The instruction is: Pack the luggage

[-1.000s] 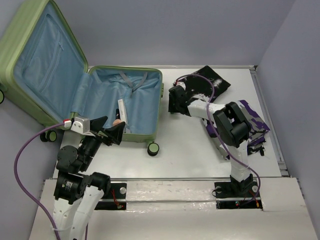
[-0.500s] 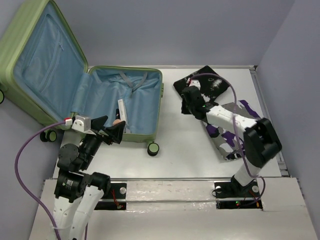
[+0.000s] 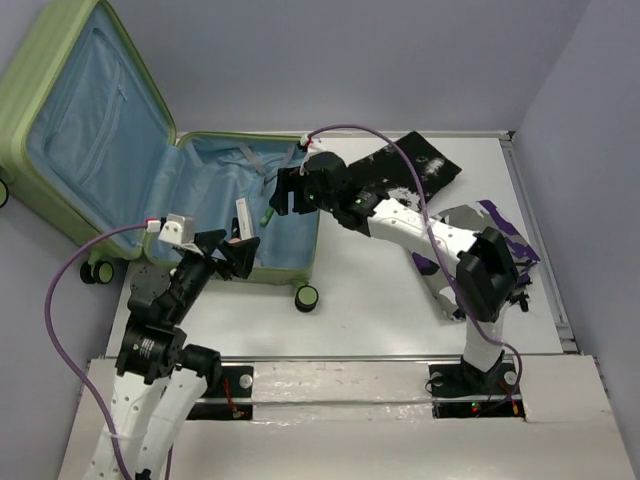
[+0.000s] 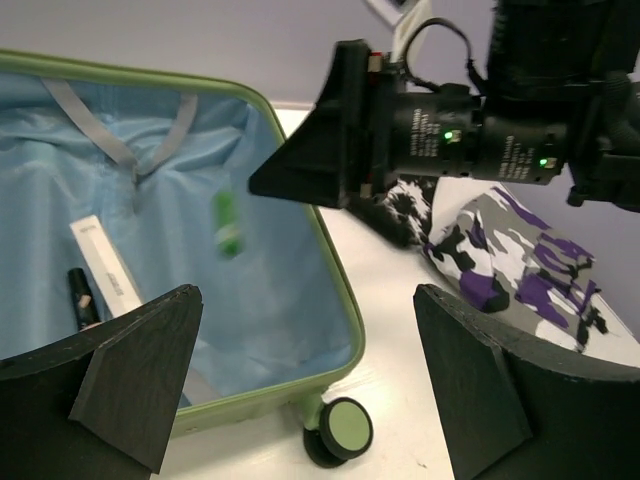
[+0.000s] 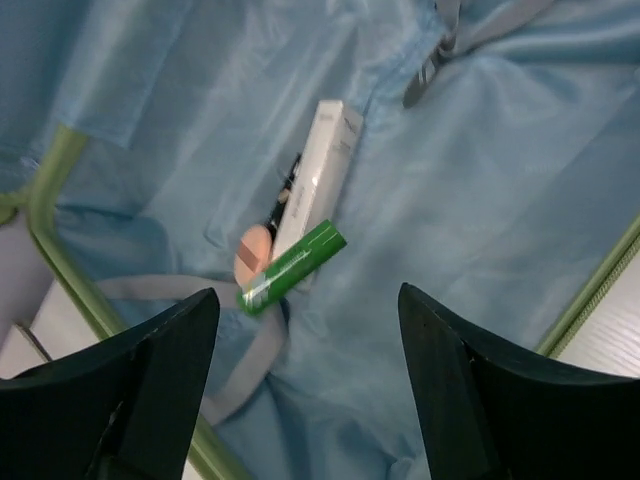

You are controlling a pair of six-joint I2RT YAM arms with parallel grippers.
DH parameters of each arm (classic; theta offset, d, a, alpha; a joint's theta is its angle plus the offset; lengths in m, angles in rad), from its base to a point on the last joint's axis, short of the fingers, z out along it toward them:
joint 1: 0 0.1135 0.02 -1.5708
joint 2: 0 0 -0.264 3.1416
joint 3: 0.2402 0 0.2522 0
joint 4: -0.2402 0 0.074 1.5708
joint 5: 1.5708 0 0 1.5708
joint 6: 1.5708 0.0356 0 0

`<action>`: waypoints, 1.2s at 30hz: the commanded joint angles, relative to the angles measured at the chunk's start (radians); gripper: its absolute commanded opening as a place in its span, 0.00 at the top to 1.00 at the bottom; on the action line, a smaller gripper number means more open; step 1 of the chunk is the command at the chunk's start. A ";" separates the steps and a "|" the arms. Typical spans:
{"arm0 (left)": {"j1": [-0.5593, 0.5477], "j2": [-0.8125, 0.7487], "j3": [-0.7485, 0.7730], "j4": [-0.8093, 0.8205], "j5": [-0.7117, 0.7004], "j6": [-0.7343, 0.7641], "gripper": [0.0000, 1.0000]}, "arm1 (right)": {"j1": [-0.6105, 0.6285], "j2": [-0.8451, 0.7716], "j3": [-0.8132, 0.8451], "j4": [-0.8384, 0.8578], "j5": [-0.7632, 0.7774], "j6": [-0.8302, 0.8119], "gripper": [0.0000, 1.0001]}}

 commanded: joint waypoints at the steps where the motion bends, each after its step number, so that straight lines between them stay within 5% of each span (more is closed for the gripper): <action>1: 0.001 0.065 0.031 0.064 0.118 -0.061 0.01 | -0.010 -0.067 0.058 -0.041 0.013 -0.001 0.17; 7: -0.028 0.176 -0.016 0.245 0.328 -0.257 0.01 | -0.157 -0.374 -0.168 -0.046 0.063 -0.002 0.20; 10: -0.129 0.252 -0.032 0.295 0.231 -0.303 0.01 | -0.228 -0.509 -0.300 -0.047 0.069 -0.002 0.21; 14: -0.551 0.444 0.046 0.312 -0.137 -0.288 0.01 | -0.290 -0.710 -0.403 -0.098 0.150 -0.032 0.12; 20: -0.801 0.902 0.299 0.373 -0.313 -0.288 0.01 | -0.302 -0.968 -0.479 -0.208 0.283 -0.052 0.09; 30: -0.833 1.536 0.683 0.362 -0.342 -0.346 0.01 | -0.302 -1.132 -0.485 -0.319 0.311 -0.075 0.08; 36: -0.805 1.733 0.859 0.356 -0.330 -0.382 0.01 | -0.302 -1.175 -0.522 -0.345 0.297 -0.066 0.07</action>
